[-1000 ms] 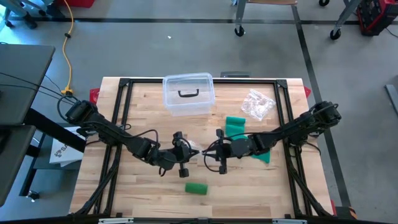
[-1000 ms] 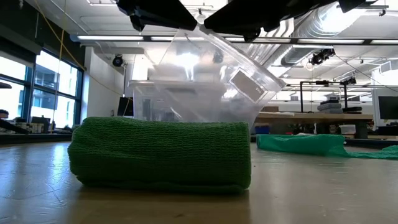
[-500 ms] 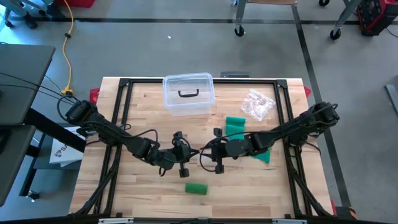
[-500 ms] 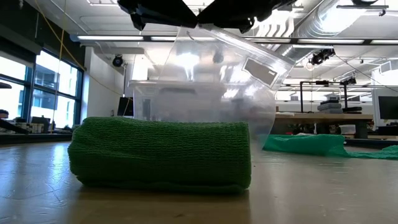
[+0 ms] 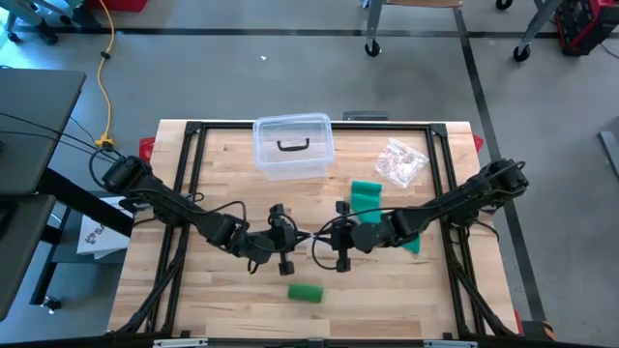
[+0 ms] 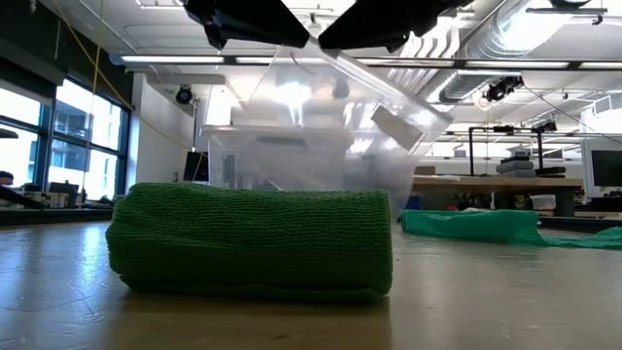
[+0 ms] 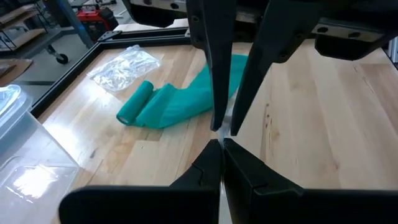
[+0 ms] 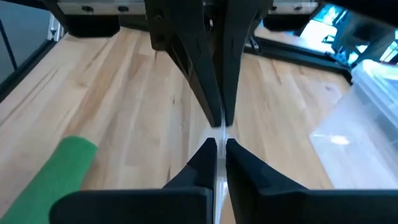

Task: Roll bandage
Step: Open the middle left zip bag

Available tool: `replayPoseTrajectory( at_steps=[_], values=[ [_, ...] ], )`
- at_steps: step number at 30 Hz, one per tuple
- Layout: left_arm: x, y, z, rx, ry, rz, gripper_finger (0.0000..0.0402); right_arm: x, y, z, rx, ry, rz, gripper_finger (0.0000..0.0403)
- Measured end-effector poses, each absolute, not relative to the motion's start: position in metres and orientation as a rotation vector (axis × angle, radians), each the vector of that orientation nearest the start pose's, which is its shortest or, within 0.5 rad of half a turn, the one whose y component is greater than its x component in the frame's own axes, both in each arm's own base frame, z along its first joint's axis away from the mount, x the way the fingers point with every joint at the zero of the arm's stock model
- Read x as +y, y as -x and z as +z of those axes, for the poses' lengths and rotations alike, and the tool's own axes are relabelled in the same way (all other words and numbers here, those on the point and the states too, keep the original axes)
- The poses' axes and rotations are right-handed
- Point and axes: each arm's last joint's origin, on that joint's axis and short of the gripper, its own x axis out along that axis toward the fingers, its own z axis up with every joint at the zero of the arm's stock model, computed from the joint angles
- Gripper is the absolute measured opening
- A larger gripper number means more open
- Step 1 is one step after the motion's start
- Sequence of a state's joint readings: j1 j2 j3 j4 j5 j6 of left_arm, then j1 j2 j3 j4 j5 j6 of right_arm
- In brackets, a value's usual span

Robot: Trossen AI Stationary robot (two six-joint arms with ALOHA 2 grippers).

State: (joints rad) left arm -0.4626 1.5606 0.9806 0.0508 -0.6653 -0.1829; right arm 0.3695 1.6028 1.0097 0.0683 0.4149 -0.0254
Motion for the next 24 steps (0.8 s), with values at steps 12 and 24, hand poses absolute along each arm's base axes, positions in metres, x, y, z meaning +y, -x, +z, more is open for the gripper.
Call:
replayPoseTrajectory(
  at_steps=[12, 24],
  values=[
    [-0.135, -0.296, 0.25, 0.403, -0.108, 0.248, 0.0, 0.115, -0.316, 0.227, 0.604, 0.208, -0.045, 0.0013],
    [-0.136, -0.29, 0.257, 0.399, -0.108, 0.244, 0.0, 0.116, -0.303, 0.223, 0.716, 0.192, -0.06, 0.0013]
  ],
)
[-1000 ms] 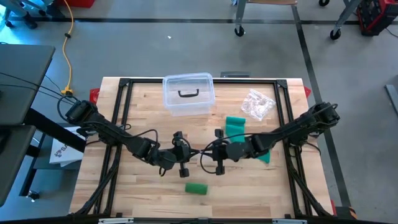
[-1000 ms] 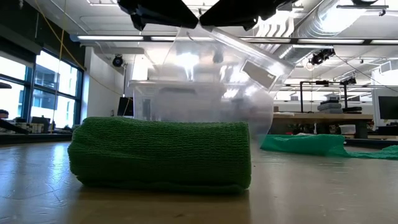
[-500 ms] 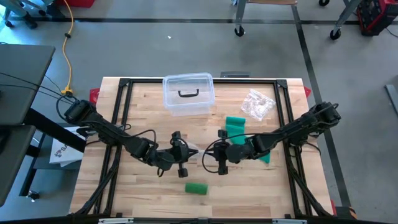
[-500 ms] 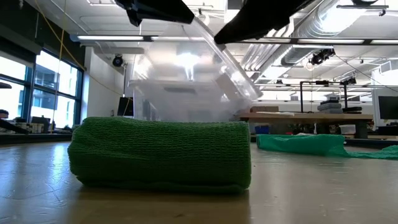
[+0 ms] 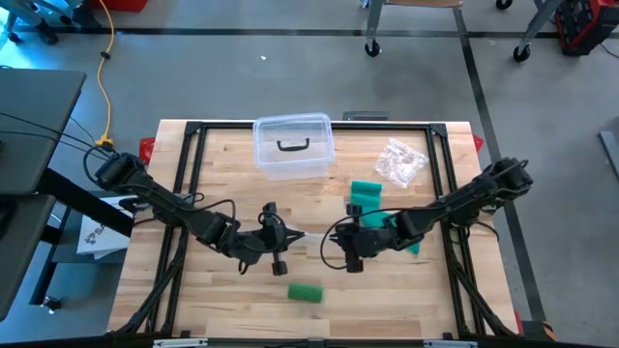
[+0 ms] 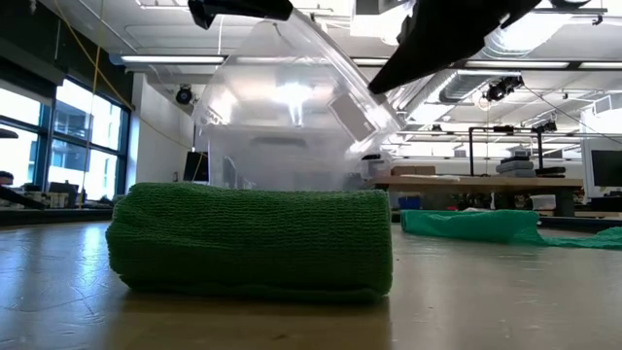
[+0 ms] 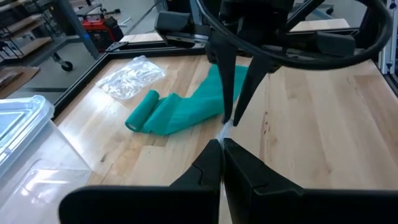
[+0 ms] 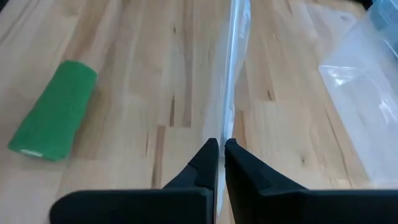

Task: Roll bandage
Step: Open the middle left zip bag

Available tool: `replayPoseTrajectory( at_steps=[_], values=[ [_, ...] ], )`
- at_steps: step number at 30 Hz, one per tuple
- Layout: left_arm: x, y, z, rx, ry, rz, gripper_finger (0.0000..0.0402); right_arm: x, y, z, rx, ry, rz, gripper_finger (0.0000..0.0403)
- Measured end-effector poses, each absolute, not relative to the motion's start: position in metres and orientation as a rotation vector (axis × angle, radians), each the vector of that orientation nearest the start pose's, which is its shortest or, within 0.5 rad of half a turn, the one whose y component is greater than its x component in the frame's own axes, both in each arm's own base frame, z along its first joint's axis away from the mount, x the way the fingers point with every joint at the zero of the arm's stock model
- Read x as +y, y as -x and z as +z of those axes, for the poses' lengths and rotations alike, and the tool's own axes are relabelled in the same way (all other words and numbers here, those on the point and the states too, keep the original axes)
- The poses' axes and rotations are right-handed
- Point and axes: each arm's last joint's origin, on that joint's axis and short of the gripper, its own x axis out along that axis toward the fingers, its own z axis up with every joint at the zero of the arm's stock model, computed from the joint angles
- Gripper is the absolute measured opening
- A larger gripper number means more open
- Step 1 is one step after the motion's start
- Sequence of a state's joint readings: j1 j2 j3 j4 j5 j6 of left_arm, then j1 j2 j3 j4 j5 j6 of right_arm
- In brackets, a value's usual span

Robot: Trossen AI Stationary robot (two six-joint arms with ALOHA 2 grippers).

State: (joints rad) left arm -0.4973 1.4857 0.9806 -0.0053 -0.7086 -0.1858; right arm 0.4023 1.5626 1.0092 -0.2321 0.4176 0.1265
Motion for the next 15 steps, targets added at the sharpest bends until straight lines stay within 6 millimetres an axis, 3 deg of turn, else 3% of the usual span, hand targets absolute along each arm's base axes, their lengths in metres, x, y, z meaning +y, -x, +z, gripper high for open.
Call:
replayPoseTrajectory(
  at_steps=[15],
  values=[
    [-0.136, -0.289, 0.257, 0.397, -0.103, 0.244, 0.0, 0.111, -0.291, 0.232, 0.76, 0.177, -0.069, 0.0013]
  ],
)
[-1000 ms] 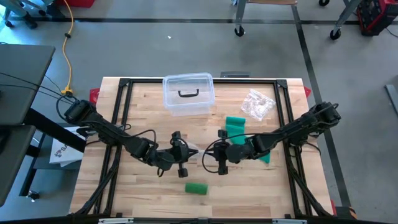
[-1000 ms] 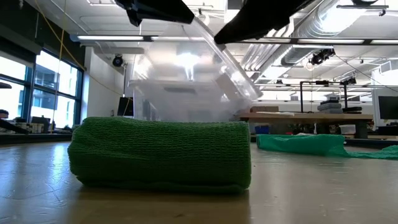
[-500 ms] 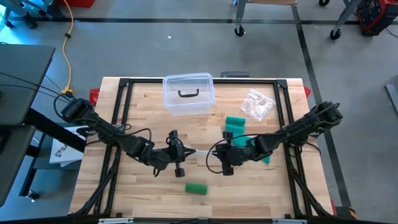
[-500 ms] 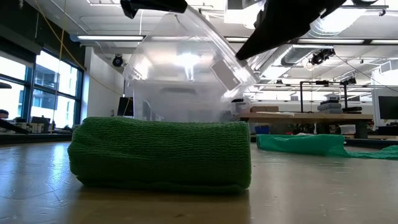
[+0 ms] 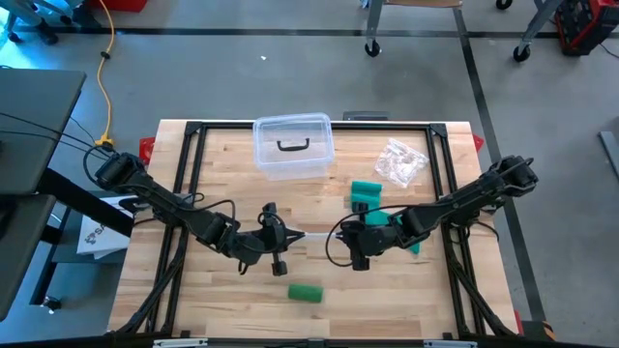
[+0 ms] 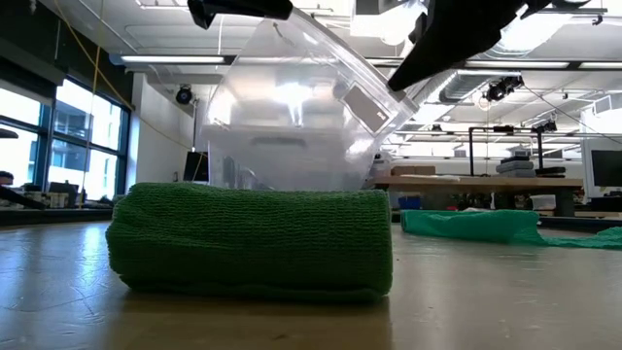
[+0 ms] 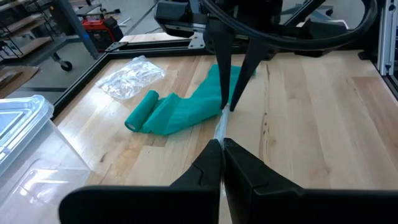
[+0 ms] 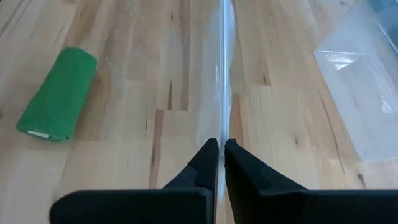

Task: Roll bandage
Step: Open the middle left zip bag

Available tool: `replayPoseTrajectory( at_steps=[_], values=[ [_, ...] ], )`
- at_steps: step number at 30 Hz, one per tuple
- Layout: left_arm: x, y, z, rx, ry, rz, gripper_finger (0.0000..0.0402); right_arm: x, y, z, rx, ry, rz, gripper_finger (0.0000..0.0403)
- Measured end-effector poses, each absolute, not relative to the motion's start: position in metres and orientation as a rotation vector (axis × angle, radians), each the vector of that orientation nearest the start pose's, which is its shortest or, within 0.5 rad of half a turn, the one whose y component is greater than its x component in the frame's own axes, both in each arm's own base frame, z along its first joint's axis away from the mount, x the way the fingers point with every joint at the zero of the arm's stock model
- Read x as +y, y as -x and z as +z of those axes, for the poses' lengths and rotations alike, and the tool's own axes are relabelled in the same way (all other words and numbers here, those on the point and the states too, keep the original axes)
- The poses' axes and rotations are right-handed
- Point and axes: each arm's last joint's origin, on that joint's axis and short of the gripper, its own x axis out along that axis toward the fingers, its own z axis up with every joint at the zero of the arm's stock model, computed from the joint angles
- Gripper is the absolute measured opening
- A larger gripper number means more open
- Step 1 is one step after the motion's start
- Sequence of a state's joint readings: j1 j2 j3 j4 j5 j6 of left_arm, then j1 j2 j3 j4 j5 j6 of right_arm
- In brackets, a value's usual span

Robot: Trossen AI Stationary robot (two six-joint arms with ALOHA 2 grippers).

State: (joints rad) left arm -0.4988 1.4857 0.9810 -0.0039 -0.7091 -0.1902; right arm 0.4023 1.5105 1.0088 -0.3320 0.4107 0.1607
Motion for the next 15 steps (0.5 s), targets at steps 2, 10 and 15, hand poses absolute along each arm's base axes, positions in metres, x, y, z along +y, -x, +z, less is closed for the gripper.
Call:
replayPoseTrajectory(
  at_steps=[2, 10, 15],
  values=[
    [-0.136, -0.289, 0.257, 0.396, -0.103, 0.244, 0.0, 0.111, -0.291, 0.232, 0.76, 0.172, -0.071, 0.0013],
    [-0.137, -0.289, 0.257, 0.397, -0.101, 0.236, 0.0, 0.109, -0.285, 0.247, 0.712, 0.164, -0.058, 0.0063],
    [-0.138, -0.29, 0.256, 0.411, -0.123, 0.188, 0.0, 0.107, -0.28, 0.267, 0.608, 0.17, -0.033, 0.012]
  ],
)
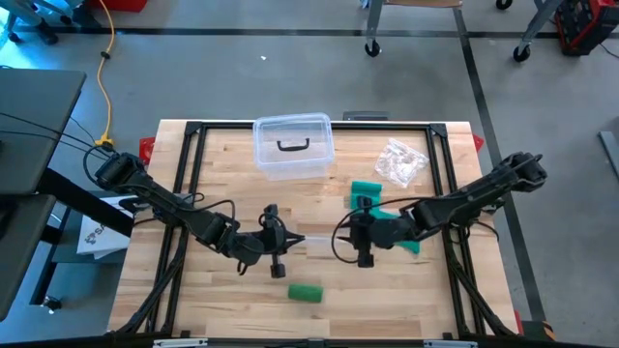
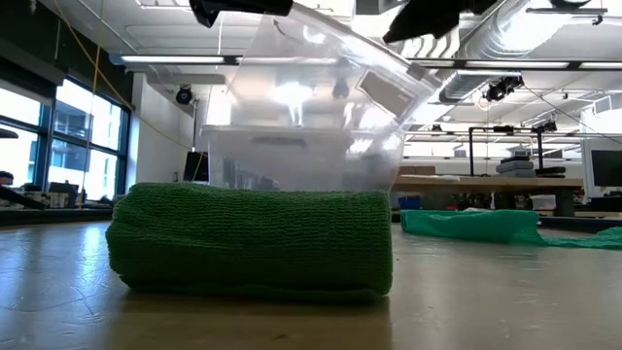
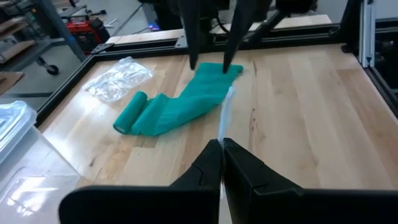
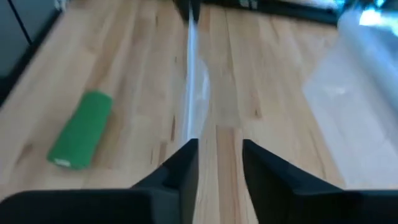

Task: Roll bandage
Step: Open the middle left zip bag

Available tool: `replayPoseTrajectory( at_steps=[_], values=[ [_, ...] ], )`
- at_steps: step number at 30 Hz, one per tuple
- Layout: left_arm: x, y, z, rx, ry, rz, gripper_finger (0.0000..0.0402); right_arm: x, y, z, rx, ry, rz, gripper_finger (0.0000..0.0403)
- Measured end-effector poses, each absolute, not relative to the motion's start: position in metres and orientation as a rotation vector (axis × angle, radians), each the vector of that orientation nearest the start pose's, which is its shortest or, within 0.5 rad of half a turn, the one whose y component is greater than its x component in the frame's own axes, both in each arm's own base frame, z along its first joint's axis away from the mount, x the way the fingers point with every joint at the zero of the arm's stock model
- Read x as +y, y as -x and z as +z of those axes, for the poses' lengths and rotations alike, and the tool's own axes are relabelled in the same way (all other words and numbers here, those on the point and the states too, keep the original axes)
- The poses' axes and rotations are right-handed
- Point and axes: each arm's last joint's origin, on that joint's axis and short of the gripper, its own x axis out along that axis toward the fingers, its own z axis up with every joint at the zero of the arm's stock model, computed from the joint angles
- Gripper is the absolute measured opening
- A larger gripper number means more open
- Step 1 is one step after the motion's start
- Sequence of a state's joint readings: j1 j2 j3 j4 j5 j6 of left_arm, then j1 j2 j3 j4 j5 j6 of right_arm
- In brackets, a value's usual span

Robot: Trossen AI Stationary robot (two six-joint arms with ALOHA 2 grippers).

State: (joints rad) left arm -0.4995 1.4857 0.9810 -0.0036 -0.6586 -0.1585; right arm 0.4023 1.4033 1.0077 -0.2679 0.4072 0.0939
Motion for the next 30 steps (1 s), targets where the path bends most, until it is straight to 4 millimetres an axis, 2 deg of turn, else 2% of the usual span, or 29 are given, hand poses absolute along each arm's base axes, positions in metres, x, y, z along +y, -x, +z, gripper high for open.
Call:
replayPoseTrajectory(
  at_steps=[3, 6, 11, 19, 24, 30],
  values=[
    [-0.138, -0.29, 0.257, 0.412, -0.125, 0.185, 0.0, 0.108, -0.286, 0.268, 0.563, 0.175, 0.011, 0.0129],
    [-0.138, -0.29, 0.257, 0.412, -0.126, 0.185, 0.0, 0.109, -0.295, 0.26, 0.551, 0.16, 0.046, 0.0127],
    [-0.138, -0.29, 0.256, 0.413, -0.127, 0.185, 0.0, 0.108, -0.3, 0.252, 0.561, 0.186, -0.033, 0.0112],
    [-0.138, -0.29, 0.257, 0.412, -0.126, 0.183, 0.0, 0.106, -0.298, 0.271, 0.497, 0.186, -0.036, 0.0088],
    [-0.138, -0.29, 0.256, 0.412, -0.126, 0.183, 0.0, 0.109, -0.305, 0.26, 0.529, 0.16, 0.049, 0.0087],
    [-0.138, -0.29, 0.257, 0.412, -0.125, 0.183, 0.0, 0.109, -0.309, 0.252, 0.543, 0.17, -0.007, 0.0087]
  ],
)
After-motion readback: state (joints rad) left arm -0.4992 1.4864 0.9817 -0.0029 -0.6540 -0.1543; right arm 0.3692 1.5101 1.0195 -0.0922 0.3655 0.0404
